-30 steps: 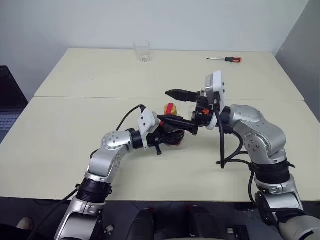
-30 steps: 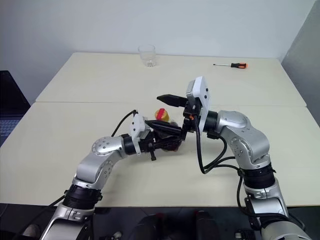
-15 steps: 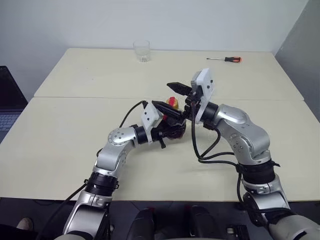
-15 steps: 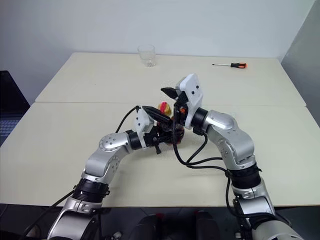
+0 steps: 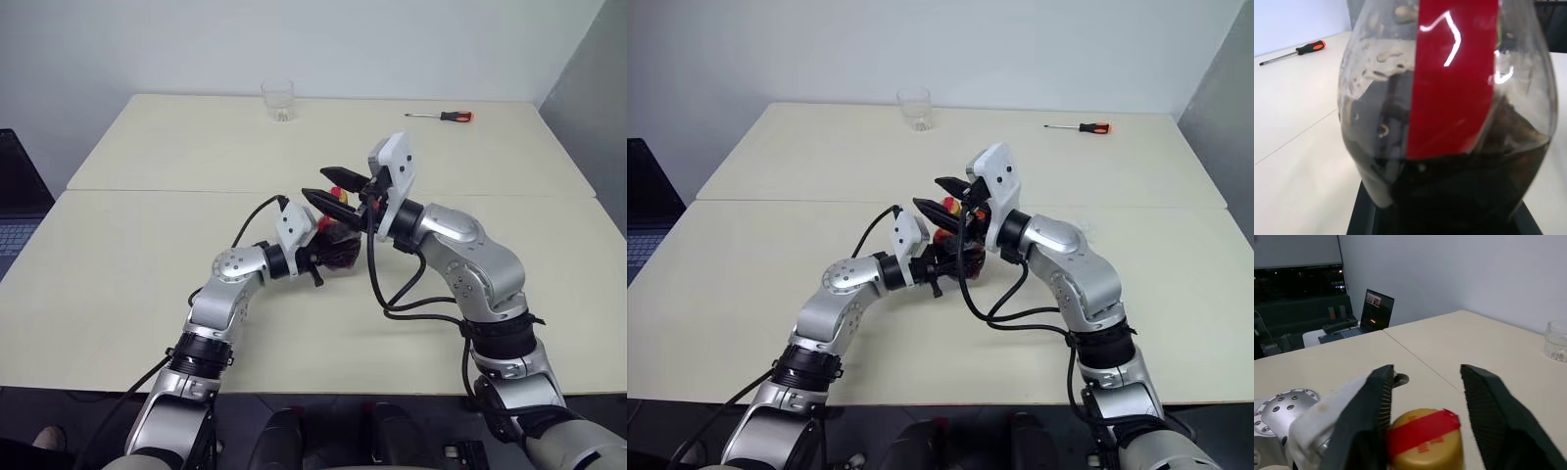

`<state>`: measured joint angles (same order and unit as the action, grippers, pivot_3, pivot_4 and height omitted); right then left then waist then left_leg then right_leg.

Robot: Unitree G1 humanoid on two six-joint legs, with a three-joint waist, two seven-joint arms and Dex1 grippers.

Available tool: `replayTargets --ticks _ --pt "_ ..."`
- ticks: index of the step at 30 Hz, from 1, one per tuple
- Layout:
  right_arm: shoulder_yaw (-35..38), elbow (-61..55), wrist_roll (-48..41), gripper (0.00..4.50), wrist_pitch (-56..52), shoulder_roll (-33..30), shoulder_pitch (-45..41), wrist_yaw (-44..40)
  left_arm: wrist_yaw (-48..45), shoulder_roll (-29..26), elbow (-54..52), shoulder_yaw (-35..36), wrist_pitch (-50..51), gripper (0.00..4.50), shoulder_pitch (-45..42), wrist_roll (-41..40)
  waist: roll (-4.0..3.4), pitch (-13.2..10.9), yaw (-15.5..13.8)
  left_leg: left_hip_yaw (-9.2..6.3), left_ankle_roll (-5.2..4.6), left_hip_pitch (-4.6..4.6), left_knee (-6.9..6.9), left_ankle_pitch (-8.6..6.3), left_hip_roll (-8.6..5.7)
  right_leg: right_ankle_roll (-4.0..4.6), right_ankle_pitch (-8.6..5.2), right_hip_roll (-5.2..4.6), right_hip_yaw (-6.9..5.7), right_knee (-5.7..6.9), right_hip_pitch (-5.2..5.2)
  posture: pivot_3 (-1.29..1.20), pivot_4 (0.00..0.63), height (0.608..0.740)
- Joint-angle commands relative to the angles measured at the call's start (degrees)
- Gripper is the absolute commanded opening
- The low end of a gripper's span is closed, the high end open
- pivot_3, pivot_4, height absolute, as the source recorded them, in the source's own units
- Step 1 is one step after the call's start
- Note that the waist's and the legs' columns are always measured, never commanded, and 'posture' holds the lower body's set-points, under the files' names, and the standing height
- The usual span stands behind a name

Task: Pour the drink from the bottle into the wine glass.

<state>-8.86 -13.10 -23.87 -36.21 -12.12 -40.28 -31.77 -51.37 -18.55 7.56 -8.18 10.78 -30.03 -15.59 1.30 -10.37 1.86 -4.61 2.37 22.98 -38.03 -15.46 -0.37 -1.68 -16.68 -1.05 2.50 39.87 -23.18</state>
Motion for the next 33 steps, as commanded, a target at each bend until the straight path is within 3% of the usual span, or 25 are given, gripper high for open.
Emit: replayTargets --ticks 1,10,23,33 --pt "1.89 -0.67 0.37 1.28 1.54 -0.45 -1.52 0.37 -0.50 0.02 -1.63 1.25 -1.88 0.98 -1.41 -0.79 0.00 0.00 0.00 0.00 0.00 0.00 0.00 0.00 0.00 0.00 0.00 0.00 0.00 0.00 0.00 0.00 0.150 0.740" --pt "1.35 0.60 -0.83 1.29 3.86 -1.47 -2.13 -4.93 -1.63 -0.58 -4.15 1.05 -0.39 0.98 -0.24 -1.94 0.00 0.00 0.00 0.00 0.00 0.00 0.00 0.00 0.00 0.00 0.00 0.00 0.00 0.00 0.00 0.00 0.150 0.740" --pt "-0.21 9.25 -3.76 1.29 13.33 -4.53 -2.76 -25.12 -4.12 -5.01 -21.50 -0.39 7.98 0.98 9.60 -7.35 0.00 0.00 0.05 0.00 -0.01 -0.01 0.02 0.00 0.02 0.00 0.00 0.00 -0.01 -0.02 0.01 0.00 0.150 0.740" --pt "-0.83 13.92 -6.72 1.29 17.07 -3.94 -5.52 -38.04 -7.36 -8.95 -24.98 -0.40 7.46 0.98 13.23 -8.46 -0.01 0.00 0.02 -0.01 -0.01 -0.02 0.02 0.00 0.03 0.00 0.00 0.00 -0.02 -0.02 0.01 0.00 0.150 0.740"
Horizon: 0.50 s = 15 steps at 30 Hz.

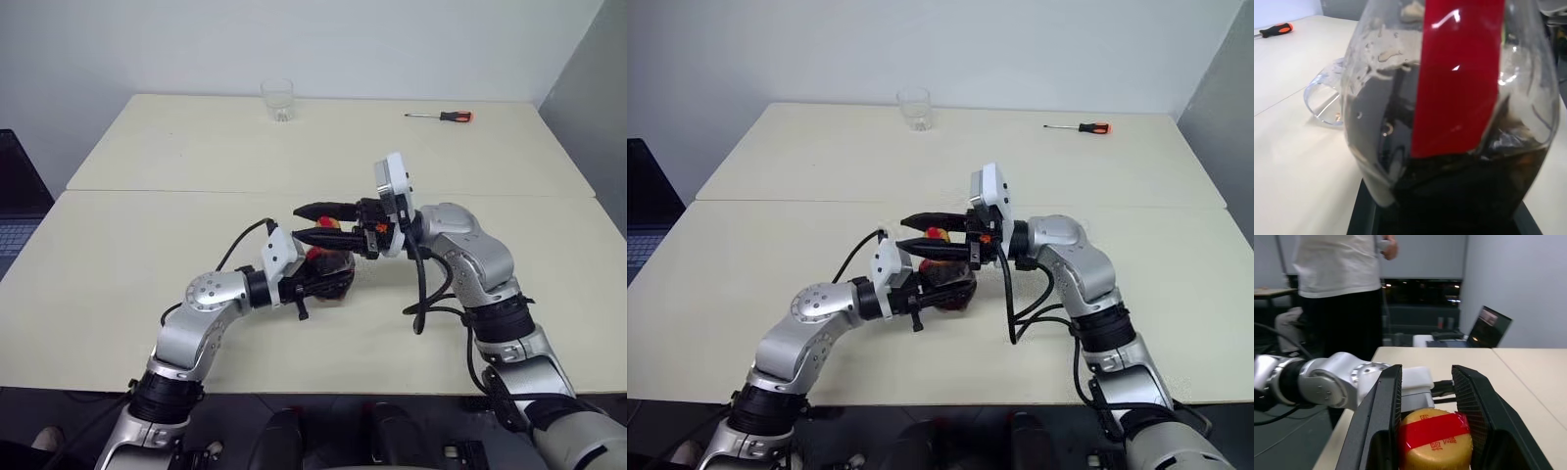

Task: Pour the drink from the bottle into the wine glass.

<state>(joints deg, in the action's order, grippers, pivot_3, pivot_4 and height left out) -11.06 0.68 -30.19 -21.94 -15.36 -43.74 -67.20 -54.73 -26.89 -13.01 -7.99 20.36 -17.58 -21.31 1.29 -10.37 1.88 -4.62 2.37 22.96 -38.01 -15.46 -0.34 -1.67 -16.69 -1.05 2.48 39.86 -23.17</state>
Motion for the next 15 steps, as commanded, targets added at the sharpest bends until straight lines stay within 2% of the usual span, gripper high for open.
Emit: replayTargets --ticks 1,9,15 --pt "1.15 0.18 -0.51 1.29 3.23 -0.82 -2.10 -3.92 -4.52 -0.99 -4.69 -0.66 -2.29 0.98 1.08 -2.93 0.00 0.00 0.00 0.00 0.00 0.00 0.00 0.00 0.00 0.00 0.00 0.00 0.00 0.00 0.00 0.00 0.150 0.740" --pt "-0.55 1.82 0.45 1.29 7.30 -0.93 -2.41 -11.10 -7.11 -2.18 -7.35 -0.64 -2.98 0.98 3.36 -4.60 -0.01 0.00 -0.01 0.00 0.00 -0.01 0.00 0.00 0.00 0.00 0.00 0.00 0.00 0.00 0.00 0.00 0.150 0.740" --pt "-0.74 2.48 0.63 1.29 7.25 -0.68 -3.05 -11.68 -6.82 -1.56 -7.78 -0.77 -2.73 0.98 3.51 -4.90 -0.01 -0.01 -0.02 -0.01 0.00 -0.01 0.00 0.00 0.00 0.00 0.00 -0.01 -0.01 0.00 0.00 0.00 0.150 0.740"
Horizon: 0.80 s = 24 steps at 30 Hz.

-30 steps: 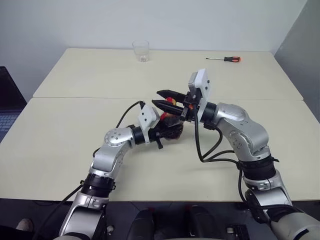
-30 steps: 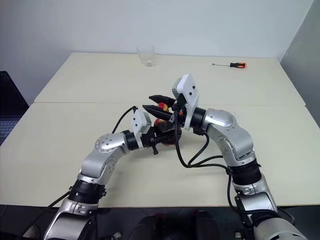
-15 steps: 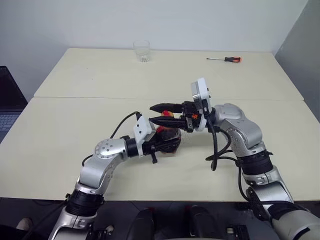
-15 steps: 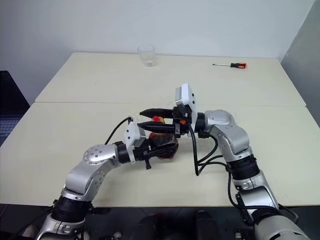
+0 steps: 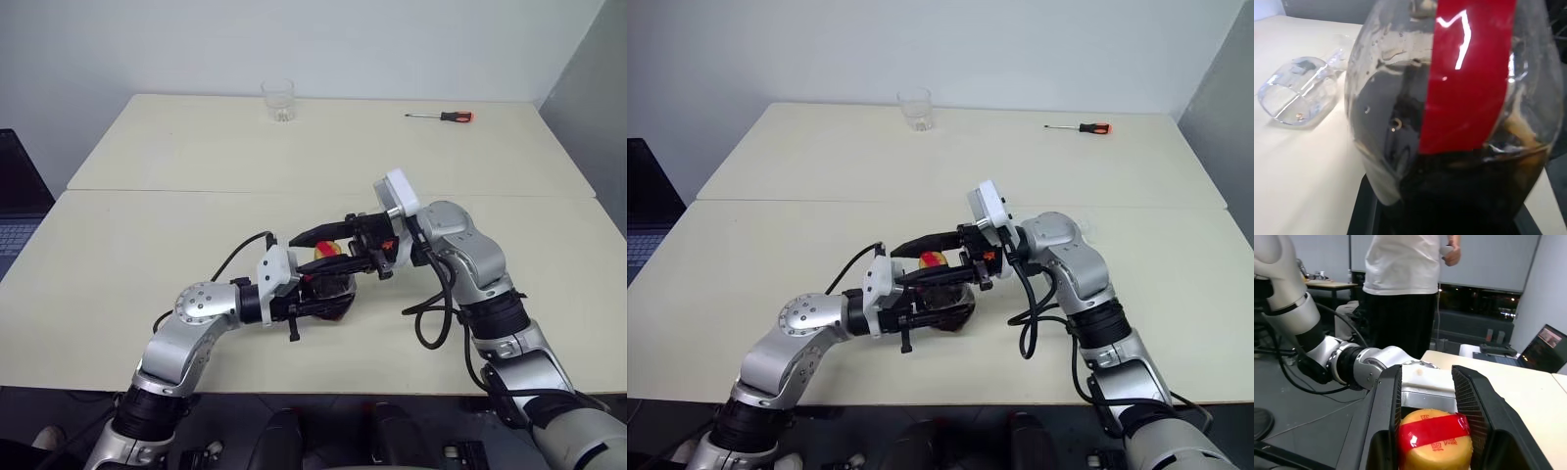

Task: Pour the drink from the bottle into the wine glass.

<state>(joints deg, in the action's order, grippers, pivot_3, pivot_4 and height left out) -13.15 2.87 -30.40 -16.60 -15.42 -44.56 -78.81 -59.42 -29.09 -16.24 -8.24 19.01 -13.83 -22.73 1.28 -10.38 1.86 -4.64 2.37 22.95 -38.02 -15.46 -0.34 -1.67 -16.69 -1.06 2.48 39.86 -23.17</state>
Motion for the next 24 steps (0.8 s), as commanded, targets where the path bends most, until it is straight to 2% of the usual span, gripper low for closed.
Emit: replayTargets --ticks 1,10,17,24 --pt "1.38 0.39 0.99 1.29 1.89 -0.68 -2.29 0.09 -2.07 0.72 -4.54 -0.55 -1.38 0.98 -0.24 -3.47 0.00 0.00 0.00 0.00 0.00 0.00 0.00 0.00 0.00 0.00 0.00 0.00 0.00 0.00 0.00 0.00 0.150 0.740" --pt "2.55 0.55 1.87 4.46 1.19 -1.10 -2.35 3.40 -2.19 0.68 -3.87 -0.75 -1.63 0.98 -0.54 -3.45 0.00 0.00 0.00 0.00 0.00 0.00 0.00 0.00 0.00 0.00 0.00 0.00 0.00 0.00 0.00 0.00 0.150 0.740" --pt "5.72 -8.58 -0.74 4.49 -4.65 -3.65 1.35 10.05 1.10 0.60 -4.04 1.55 1.60 0.98 -0.41 -4.74 0.00 0.00 -0.08 -0.01 0.00 0.01 -0.01 0.00 0.00 0.00 0.00 -0.01 0.00 0.00 0.00 0.00 0.150 0.740" --pt "9.15 -18.29 -1.37 4.49 -11.49 -4.77 6.20 23.03 4.71 1.29 -1.86 2.43 1.91 0.98 -1.02 -3.91 0.00 0.00 -0.07 -0.01 0.00 0.00 0.01 0.00 0.00 0.00 0.00 -0.01 0.01 0.01 0.00 0.00 0.150 0.740"
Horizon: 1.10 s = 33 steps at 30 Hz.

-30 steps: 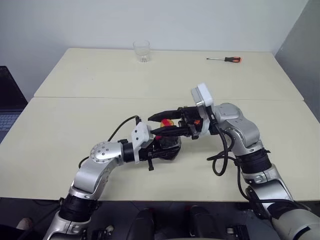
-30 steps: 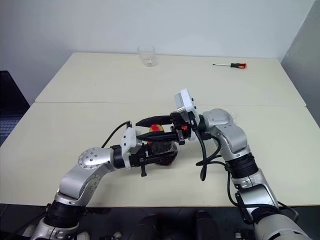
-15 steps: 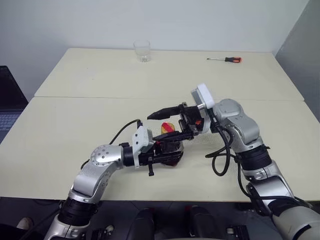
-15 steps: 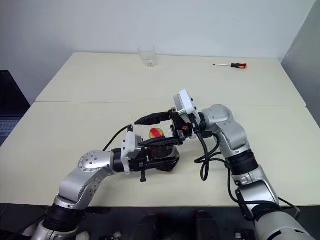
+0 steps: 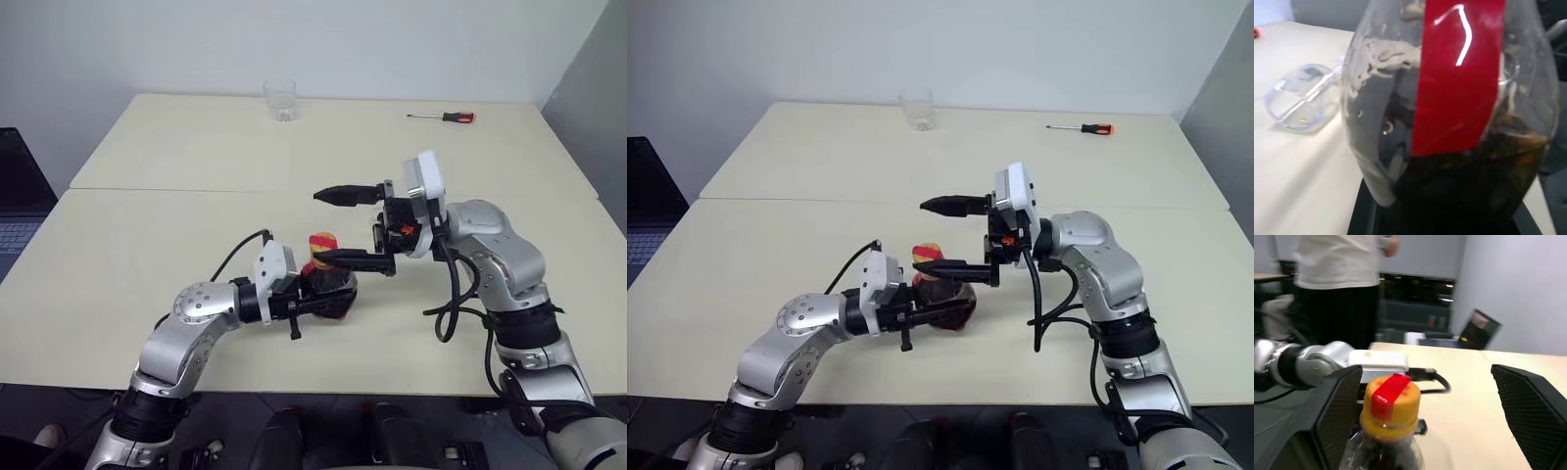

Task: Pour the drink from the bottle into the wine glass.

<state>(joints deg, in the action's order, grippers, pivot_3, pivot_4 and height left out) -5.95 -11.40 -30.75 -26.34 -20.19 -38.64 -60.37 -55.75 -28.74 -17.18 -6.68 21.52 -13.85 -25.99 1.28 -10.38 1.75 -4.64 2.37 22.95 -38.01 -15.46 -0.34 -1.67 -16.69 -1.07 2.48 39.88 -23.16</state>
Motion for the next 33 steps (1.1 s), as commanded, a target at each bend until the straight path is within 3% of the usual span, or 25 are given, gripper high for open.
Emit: replayTargets --ticks 1,7,17,33 --pt "2.06 -4.62 -1.10 4.49 -2.31 0.07 0.51 5.67 1.28 1.14 -0.60 0.68 -0.75 0.98 -1.28 -0.49 0.00 0.00 0.05 0.00 0.00 0.00 0.00 0.00 0.00 0.00 0.00 0.00 0.00 0.01 0.00 0.00 0.150 0.740" --pt "1.29 -6.69 0.16 4.49 -3.18 1.39 0.37 11.90 2.90 3.77 4.84 0.23 -1.89 0.98 -5.78 1.05 0.00 0.00 0.02 0.01 0.00 0.01 -0.01 0.00 -0.02 0.00 0.00 0.01 -0.01 0.01 0.01 0.00 0.150 0.740" --pt "0.25 -7.04 0.19 4.49 -3.15 2.84 -0.51 15.56 2.54 6.03 11.86 -0.29 -5.35 0.98 -9.39 3.70 0.00 0.00 0.07 0.03 0.00 0.01 0.00 0.00 -0.02 0.00 0.00 0.01 0.01 -0.01 0.00 0.00 0.150 0.740" --pt "-5.16 -0.09 9.34 4.49 2.31 7.29 -3.09 19.33 2.19 7.79 13.50 -0.28 -6.79 0.98 -10.86 4.73 0.00 0.00 0.09 0.02 0.00 0.01 0.00 0.00 -0.02 0.00 0.00 0.01 0.00 0.00 0.00 0.00 0.150 0.740"
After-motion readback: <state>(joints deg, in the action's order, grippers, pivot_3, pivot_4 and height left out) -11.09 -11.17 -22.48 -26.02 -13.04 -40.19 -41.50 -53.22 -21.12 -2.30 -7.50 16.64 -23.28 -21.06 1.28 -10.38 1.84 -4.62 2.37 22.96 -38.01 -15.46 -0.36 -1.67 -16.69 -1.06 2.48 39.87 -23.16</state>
